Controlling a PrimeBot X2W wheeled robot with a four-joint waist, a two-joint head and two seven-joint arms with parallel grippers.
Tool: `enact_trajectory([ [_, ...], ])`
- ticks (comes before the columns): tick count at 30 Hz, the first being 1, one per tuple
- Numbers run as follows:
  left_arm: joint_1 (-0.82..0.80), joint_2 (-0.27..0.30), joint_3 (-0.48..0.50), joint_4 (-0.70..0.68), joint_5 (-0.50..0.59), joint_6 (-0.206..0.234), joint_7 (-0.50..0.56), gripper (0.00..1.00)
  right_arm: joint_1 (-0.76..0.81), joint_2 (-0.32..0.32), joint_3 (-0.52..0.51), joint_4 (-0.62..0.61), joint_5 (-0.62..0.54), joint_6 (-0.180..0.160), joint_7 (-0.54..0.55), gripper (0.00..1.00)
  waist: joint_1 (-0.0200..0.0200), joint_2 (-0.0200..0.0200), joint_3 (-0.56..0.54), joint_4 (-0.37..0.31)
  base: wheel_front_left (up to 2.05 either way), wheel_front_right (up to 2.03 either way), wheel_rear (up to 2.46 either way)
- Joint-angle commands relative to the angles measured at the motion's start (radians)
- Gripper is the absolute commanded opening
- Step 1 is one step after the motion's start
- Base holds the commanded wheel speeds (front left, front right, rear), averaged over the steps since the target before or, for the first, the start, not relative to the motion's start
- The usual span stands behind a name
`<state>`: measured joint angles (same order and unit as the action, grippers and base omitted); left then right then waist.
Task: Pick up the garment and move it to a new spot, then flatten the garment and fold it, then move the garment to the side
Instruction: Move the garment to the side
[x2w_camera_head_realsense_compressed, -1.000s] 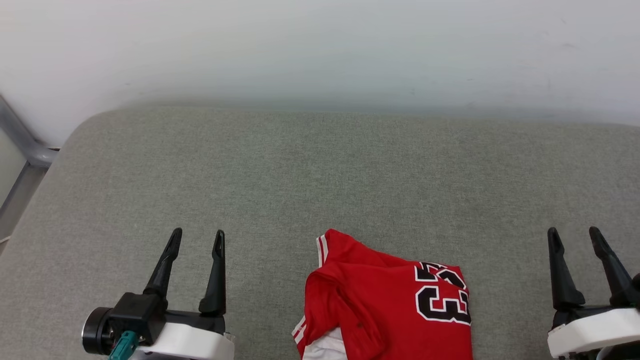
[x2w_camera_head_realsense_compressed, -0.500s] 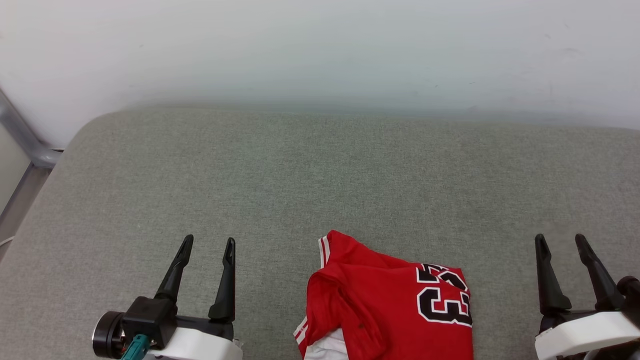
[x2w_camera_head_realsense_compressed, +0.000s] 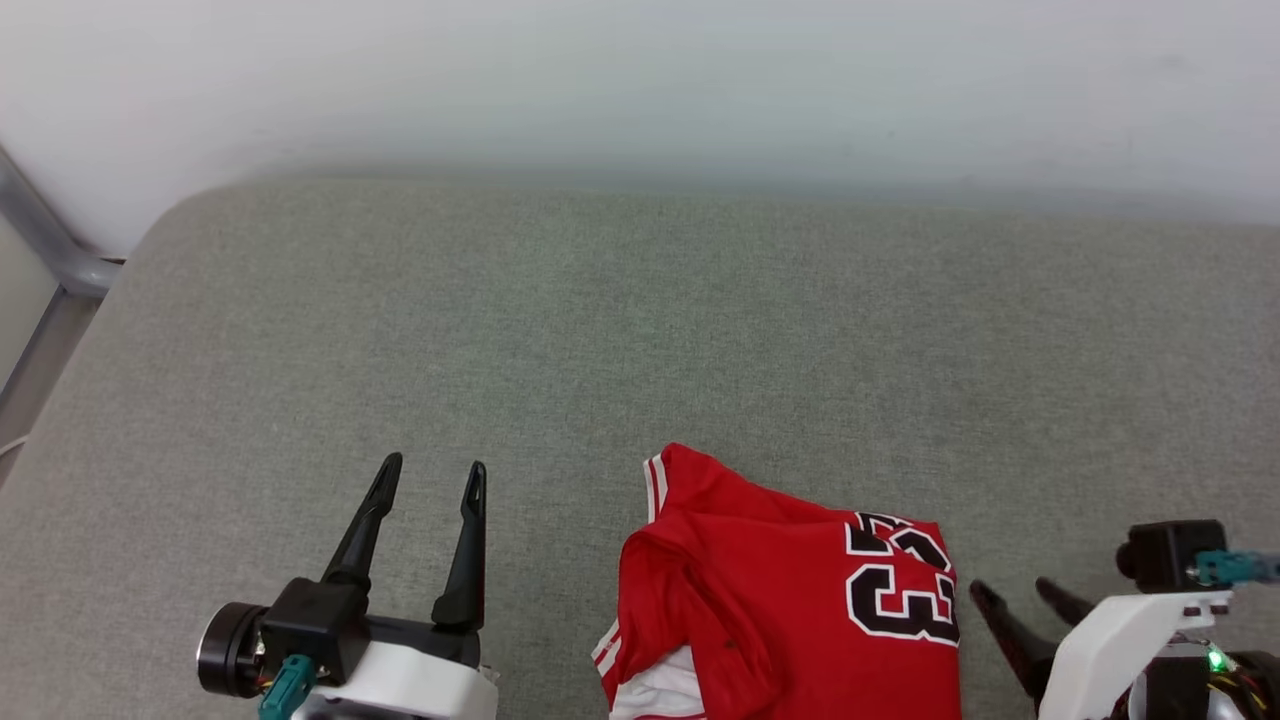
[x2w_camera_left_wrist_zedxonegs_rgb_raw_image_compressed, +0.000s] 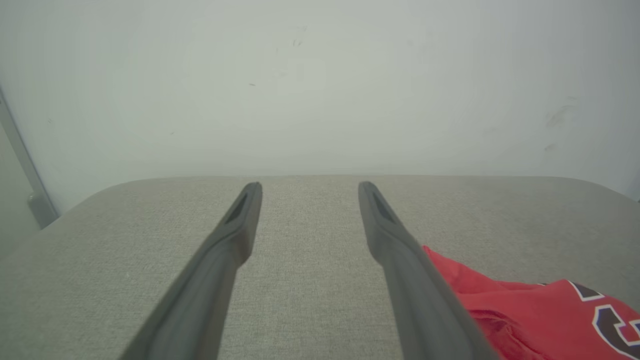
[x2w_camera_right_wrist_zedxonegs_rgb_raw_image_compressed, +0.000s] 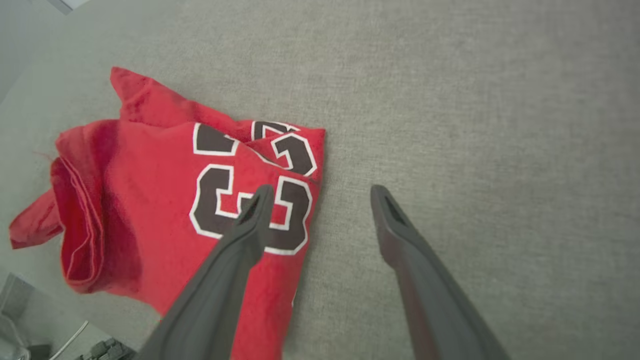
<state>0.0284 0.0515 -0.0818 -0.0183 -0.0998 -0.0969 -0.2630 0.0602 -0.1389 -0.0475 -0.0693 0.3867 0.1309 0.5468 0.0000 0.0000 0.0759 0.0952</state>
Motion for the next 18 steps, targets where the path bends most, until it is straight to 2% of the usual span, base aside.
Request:
enact_trajectory([
  [1,-0.017,-0.002,0.000,-0.002,0.004,-0.002,-0.002,1.00,-0.008,0.003,0.000,-0.010,0.006,0.000,0.025,1.00,0.0000,0.0000,0.010,0.004,0.00,0.00,0.00],
  [4,-0.025,-0.002,-0.009,0.002,0.004,-0.003,-0.002,1.00,-0.015,-0.004,-0.009,-0.041,0.019,-0.001,0.184,1.00,0.0000,0.0000,0.030,0.018,0.00,0.00,0.00],
  [9,-0.050,-0.002,-0.026,0.002,0.001,0.000,-0.002,1.00,-0.034,0.032,-0.035,-0.053,-0.002,0.000,0.322,1.00,0.0000,0.0000,0.068,0.048,0.00,0.00,0.00],
  [13,-0.067,-0.002,-0.032,0.005,-0.004,0.003,-0.002,1.00,-0.051,0.056,-0.036,-0.028,-0.014,0.000,0.367,1.00,0.0000,0.0000,0.094,0.073,0.00,0.00,0.00],
  [18,-0.083,-0.002,-0.040,0.005,-0.006,0.007,-0.002,1.00,-0.069,0.073,-0.016,0.019,-0.030,0.000,0.370,1.00,0.0000,0.0000,0.121,0.100,0.00,0.00,0.00],
])
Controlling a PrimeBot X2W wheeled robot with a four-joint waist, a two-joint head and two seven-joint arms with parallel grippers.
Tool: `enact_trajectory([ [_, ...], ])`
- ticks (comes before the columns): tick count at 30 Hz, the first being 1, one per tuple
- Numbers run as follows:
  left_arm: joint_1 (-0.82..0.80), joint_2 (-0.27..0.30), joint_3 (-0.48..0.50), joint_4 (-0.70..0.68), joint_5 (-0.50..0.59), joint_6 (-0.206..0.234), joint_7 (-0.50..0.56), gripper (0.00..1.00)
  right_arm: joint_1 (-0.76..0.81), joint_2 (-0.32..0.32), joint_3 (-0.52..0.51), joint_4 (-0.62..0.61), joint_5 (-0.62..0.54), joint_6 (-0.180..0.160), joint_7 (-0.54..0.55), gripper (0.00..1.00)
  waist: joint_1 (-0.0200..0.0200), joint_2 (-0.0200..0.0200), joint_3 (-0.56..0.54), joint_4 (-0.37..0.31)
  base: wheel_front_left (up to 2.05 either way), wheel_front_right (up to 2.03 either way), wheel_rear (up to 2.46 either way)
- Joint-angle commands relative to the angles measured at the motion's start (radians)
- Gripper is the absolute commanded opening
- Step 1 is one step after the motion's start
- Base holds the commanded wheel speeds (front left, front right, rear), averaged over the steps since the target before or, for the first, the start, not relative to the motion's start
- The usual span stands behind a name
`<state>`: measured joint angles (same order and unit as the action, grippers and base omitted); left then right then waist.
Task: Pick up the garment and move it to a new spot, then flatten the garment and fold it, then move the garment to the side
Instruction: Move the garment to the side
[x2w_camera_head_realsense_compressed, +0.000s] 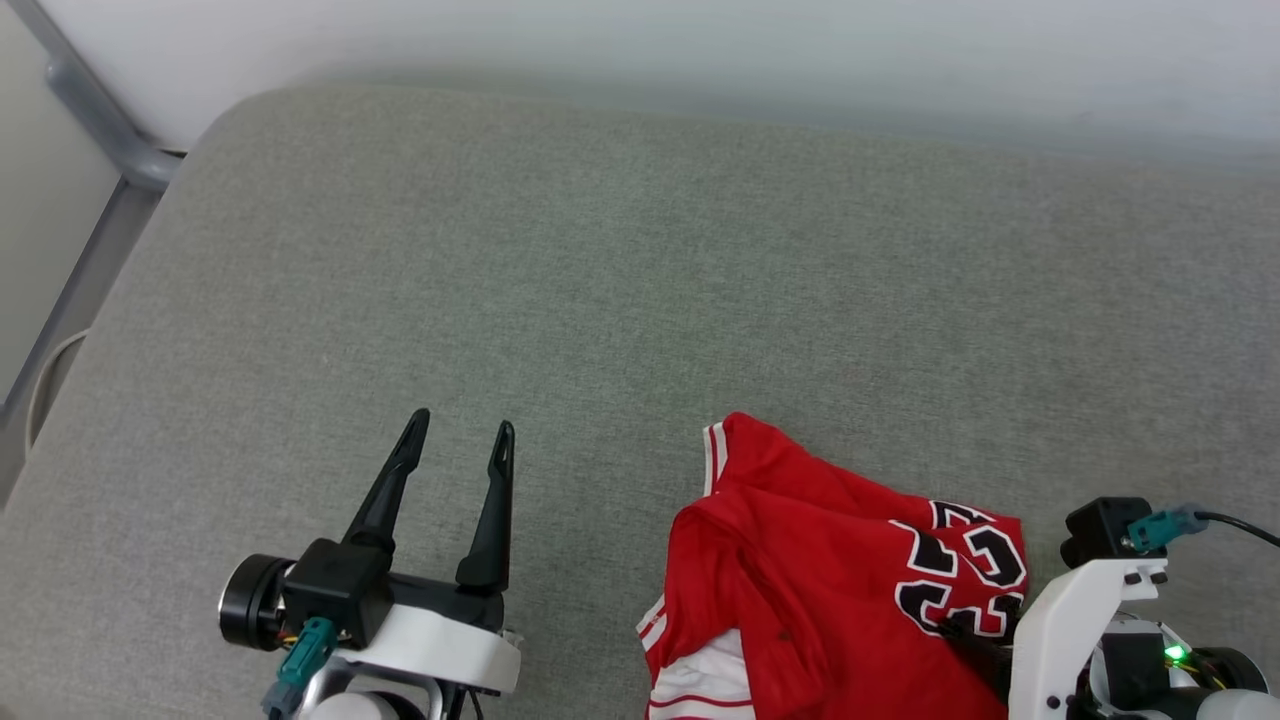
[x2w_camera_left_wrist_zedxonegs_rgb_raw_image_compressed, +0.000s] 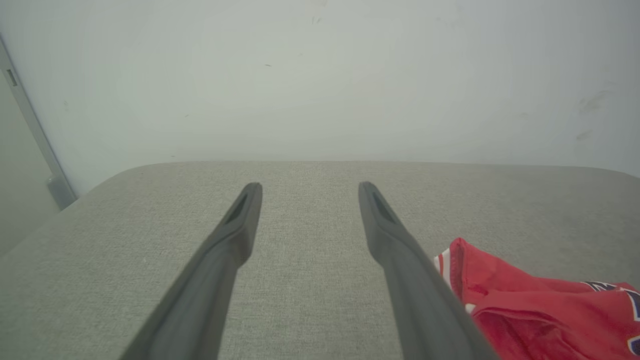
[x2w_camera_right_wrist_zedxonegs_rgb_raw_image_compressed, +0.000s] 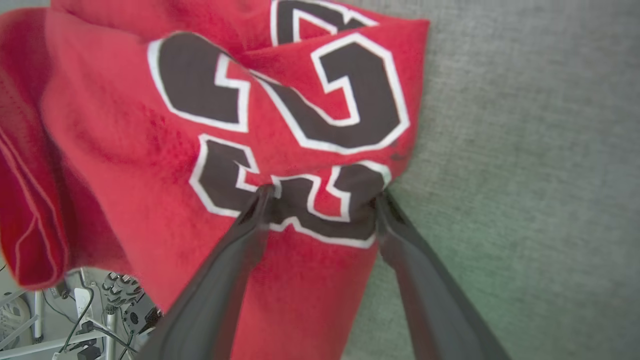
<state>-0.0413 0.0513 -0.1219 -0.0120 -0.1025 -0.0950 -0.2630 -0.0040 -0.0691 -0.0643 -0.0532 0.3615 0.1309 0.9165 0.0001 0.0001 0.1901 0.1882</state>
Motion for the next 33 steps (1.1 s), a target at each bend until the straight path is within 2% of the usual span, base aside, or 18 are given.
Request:
enact_trajectory([
  [1,-0.014,-0.002,-0.002,-0.002,-0.003,0.005,-0.002,1.00,-0.008,0.004,0.006,0.017,-0.012,0.000,-0.001,1.00,-0.0001,-0.0001,0.012,0.012,0.00,0.00,0.00],
  [5,-0.029,-0.002,-0.006,0.000,0.001,0.006,-0.002,1.00,-0.018,0.012,0.031,0.080,-0.028,0.000,-0.009,1.00,-0.0001,-0.0001,0.026,0.025,0.00,0.00,0.00],
  [6,-0.031,-0.002,-0.008,0.000,0.001,0.006,-0.002,1.00,-0.019,0.013,0.040,0.098,-0.035,0.000,-0.011,0.89,-0.0001,-0.0001,0.028,0.028,0.00,0.00,0.00],
  [7,-0.031,-0.002,-0.009,0.001,0.001,0.007,-0.002,1.00,-0.020,0.014,0.047,0.114,-0.041,0.000,-0.014,0.44,-0.0001,-0.0001,0.029,0.029,0.00,0.00,0.00],
  [8,-0.029,-0.002,-0.010,0.002,0.002,0.007,-0.002,1.00,-0.022,0.013,0.057,0.126,-0.047,0.000,-0.021,0.09,-0.0001,-0.0001,0.028,0.030,0.00,0.00,0.00],
  [9,-0.028,-0.002,-0.010,0.004,0.003,0.008,-0.002,1.00,-0.024,0.010,0.068,0.136,-0.051,0.000,-0.028,0.00,-0.0001,-0.0001,0.026,0.030,0.00,0.00,0.00],
  [15,-0.012,-0.002,-0.006,0.010,0.014,0.007,-0.002,1.00,-0.060,-0.058,0.103,0.127,-0.061,-0.001,-0.105,0.00,-0.0001,-0.0001,-0.005,0.009,0.00,0.00,0.00],
  [21,-0.004,-0.002,-0.018,0.004,0.024,-0.002,-0.002,1.00,-0.104,-0.210,0.190,0.070,-0.103,-0.001,-0.170,0.00,-0.0001,-0.0001,-0.038,-0.043,0.00,0.00,0.00],
  [27,-0.015,-0.002,-0.064,-0.010,0.037,-0.011,-0.002,1.00,-0.153,-0.408,0.276,0.028,-0.130,-0.001,-0.174,0.00,-0.0001,-0.0001,-0.041,-0.123,0.00,0.00,0.00],
  [33,-0.054,-0.001,-0.145,-0.023,0.045,-0.017,-0.002,1.00,-0.198,-0.630,0.349,0.025,-0.119,-0.001,-0.190,0.00,-0.0001,-0.0001,0.001,-0.206,0.00,0.00,0.00],
])
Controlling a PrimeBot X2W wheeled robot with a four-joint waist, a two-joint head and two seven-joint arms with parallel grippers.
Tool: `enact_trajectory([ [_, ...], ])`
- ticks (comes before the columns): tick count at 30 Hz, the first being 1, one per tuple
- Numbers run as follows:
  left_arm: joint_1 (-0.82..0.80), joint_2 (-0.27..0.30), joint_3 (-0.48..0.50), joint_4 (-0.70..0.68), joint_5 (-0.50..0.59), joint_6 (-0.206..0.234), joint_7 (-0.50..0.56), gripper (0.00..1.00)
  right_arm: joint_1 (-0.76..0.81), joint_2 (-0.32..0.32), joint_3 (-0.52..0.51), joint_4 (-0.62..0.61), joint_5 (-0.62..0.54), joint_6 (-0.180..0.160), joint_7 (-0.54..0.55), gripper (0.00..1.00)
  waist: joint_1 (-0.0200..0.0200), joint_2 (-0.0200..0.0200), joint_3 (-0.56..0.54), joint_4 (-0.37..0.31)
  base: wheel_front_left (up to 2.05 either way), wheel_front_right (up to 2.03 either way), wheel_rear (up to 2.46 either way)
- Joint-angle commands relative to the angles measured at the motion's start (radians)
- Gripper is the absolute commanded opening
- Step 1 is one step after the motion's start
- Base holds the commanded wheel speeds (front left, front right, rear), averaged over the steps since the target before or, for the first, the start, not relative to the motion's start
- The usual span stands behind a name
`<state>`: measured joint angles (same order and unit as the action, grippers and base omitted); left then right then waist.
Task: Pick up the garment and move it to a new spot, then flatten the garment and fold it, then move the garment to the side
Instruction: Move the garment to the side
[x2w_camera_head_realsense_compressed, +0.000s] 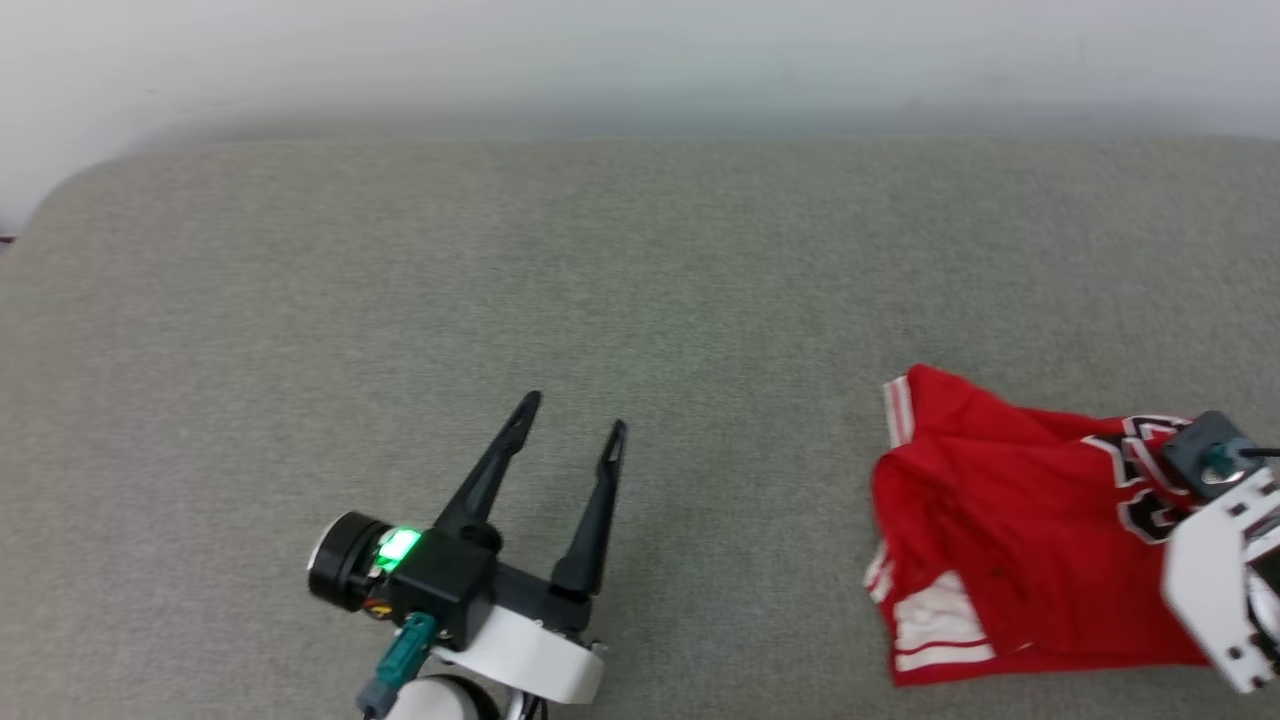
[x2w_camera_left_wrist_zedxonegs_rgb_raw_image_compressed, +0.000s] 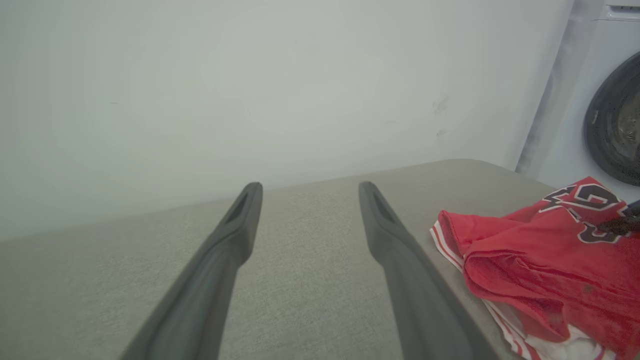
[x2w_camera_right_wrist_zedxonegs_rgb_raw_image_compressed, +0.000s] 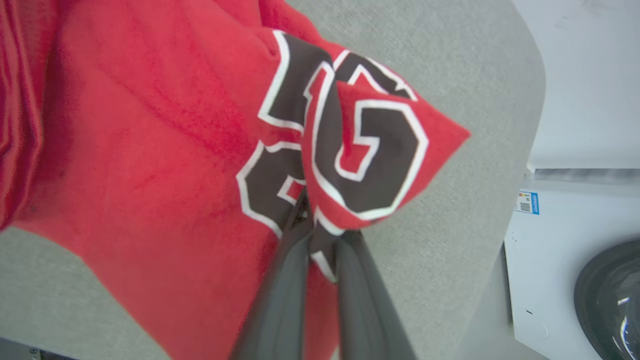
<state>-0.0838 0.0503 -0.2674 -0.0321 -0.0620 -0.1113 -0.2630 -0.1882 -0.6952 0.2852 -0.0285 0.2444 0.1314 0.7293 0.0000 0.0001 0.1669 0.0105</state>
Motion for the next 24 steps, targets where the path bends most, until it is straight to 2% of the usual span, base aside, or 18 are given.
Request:
enact_trajectory([
  [1,-0.020,0.000,-0.014,-0.004,0.007,-0.002,-0.002,1.00,-0.022,-0.042,0.012,0.003,-0.002,-0.002,-0.012,0.00,0.0000,-0.0001,0.036,-0.043,0.00,0.00,0.00],
  [5,-0.068,0.000,-0.075,-0.007,0.021,-0.008,-0.002,1.00,-0.056,-0.165,0.036,0.049,0.009,-0.002,-0.071,0.00,0.0000,-0.0001,0.094,-0.088,0.00,0.00,0.00],
  [9,-0.123,0.000,-0.117,-0.019,0.037,-0.011,-0.002,1.00,-0.114,-0.226,0.019,0.129,-0.021,-0.002,-0.159,0.00,0.0000,-0.0001,0.175,-0.131,0.00,0.00,0.00],
  [15,-0.204,0.020,-0.174,-0.044,0.061,-0.016,-0.002,1.00,-0.199,-0.254,-0.023,0.296,-0.087,-0.002,-0.295,0.00,0.0000,-0.0001,0.283,-0.170,0.00,0.00,0.00],
  [24,-0.312,0.052,-0.222,-0.103,0.079,-0.017,-0.002,1.00,-0.312,-0.236,-0.156,0.542,-0.184,-0.002,-0.445,0.00,0.0000,-0.0001,0.410,-0.170,0.00,0.00,0.00],
])
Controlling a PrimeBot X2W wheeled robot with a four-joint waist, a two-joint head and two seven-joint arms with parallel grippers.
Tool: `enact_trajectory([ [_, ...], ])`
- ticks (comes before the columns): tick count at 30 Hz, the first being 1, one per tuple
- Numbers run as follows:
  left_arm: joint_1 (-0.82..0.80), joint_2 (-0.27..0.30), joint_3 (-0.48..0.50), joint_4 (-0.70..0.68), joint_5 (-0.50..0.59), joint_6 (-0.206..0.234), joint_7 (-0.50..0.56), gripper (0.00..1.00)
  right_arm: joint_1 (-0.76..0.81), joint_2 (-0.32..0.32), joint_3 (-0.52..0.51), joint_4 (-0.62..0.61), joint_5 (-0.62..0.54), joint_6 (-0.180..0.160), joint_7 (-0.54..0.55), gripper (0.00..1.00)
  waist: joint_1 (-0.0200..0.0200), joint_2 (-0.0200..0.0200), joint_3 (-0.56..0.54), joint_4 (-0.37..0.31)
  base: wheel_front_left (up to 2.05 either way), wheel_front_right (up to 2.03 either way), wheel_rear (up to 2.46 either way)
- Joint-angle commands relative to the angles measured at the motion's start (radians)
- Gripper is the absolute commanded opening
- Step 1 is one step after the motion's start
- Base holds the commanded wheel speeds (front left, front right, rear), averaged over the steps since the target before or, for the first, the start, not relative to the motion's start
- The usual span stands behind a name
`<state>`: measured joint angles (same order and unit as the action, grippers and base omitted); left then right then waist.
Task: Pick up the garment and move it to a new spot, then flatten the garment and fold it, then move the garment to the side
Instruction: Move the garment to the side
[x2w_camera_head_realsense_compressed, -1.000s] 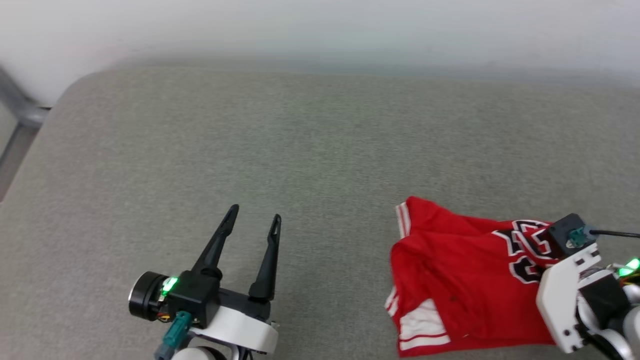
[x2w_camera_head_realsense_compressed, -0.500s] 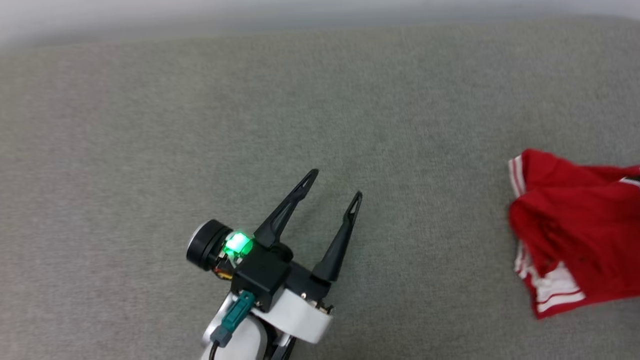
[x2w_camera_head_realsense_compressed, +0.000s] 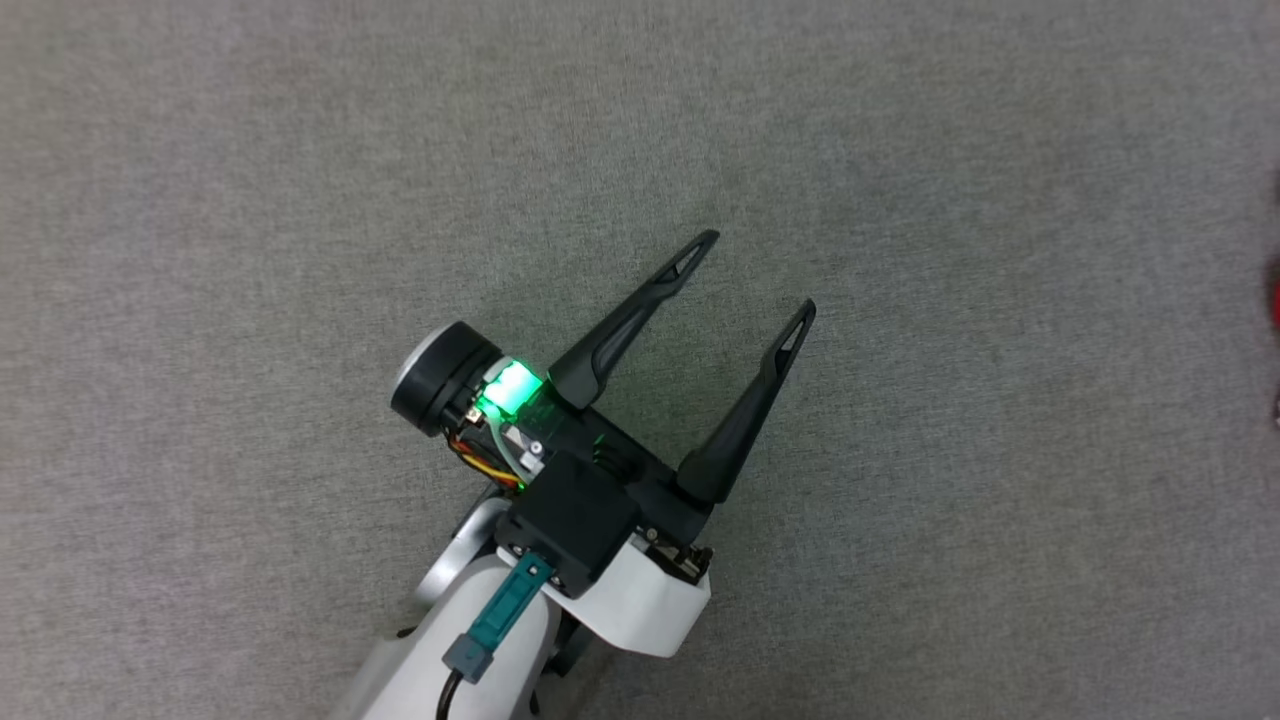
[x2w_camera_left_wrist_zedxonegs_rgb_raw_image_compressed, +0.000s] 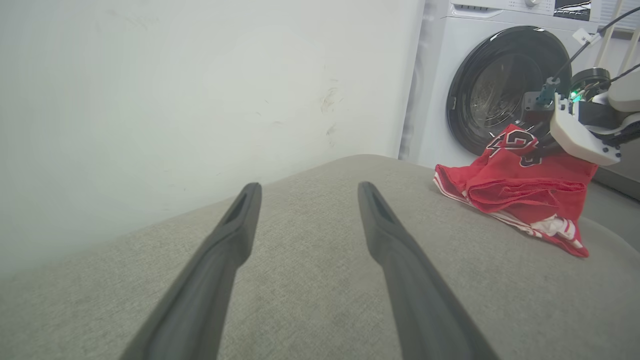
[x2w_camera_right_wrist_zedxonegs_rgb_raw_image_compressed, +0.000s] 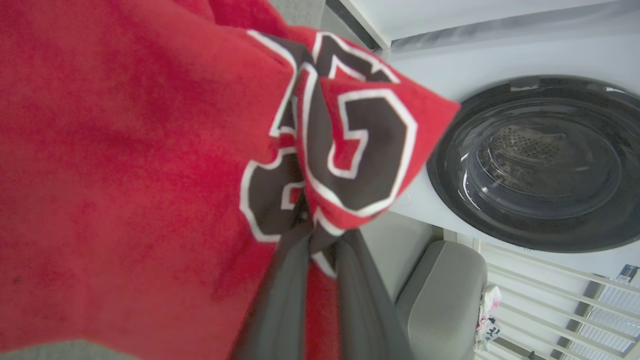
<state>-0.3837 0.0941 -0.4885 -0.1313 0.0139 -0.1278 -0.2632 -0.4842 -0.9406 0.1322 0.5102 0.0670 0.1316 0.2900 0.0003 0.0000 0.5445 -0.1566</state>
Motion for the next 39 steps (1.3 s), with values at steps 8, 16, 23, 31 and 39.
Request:
enact_trajectory([
  [8,-0.044,0.028,-0.002,-0.046,0.007,0.004,-0.002,1.00,-0.096,0.067,-0.096,0.119,-0.075,-0.002,-0.069,0.00,-0.0003,0.0000,0.084,0.015,0.00,0.00,0.00],
  [16,-0.042,0.032,-0.002,-0.050,-0.008,0.020,-0.002,1.00,-0.131,0.121,-0.183,0.186,-0.157,-0.002,-0.082,0.46,-0.0003,0.0000,0.074,0.033,0.00,0.00,0.00],
  [23,-0.014,0.019,0.010,-0.030,-0.035,0.041,-0.002,1.00,-0.105,0.158,-0.256,0.174,-0.207,-0.002,-0.060,1.00,-0.0003,0.0000,-0.015,0.047,0.00,0.00,0.00],
  [31,0.057,0.015,0.093,0.008,-0.080,0.079,-0.002,1.00,-0.095,0.218,-0.225,0.037,-0.162,-0.002,-0.073,1.00,-0.0003,0.0000,-0.184,0.068,0.00,0.00,0.00],
  [39,0.169,0.026,0.212,0.045,-0.111,0.107,-0.002,1.00,-0.035,0.360,-0.194,-0.197,-0.026,-0.002,-0.122,1.00,-0.0003,0.0000,-0.333,0.098,0.00,0.00,0.00],
])
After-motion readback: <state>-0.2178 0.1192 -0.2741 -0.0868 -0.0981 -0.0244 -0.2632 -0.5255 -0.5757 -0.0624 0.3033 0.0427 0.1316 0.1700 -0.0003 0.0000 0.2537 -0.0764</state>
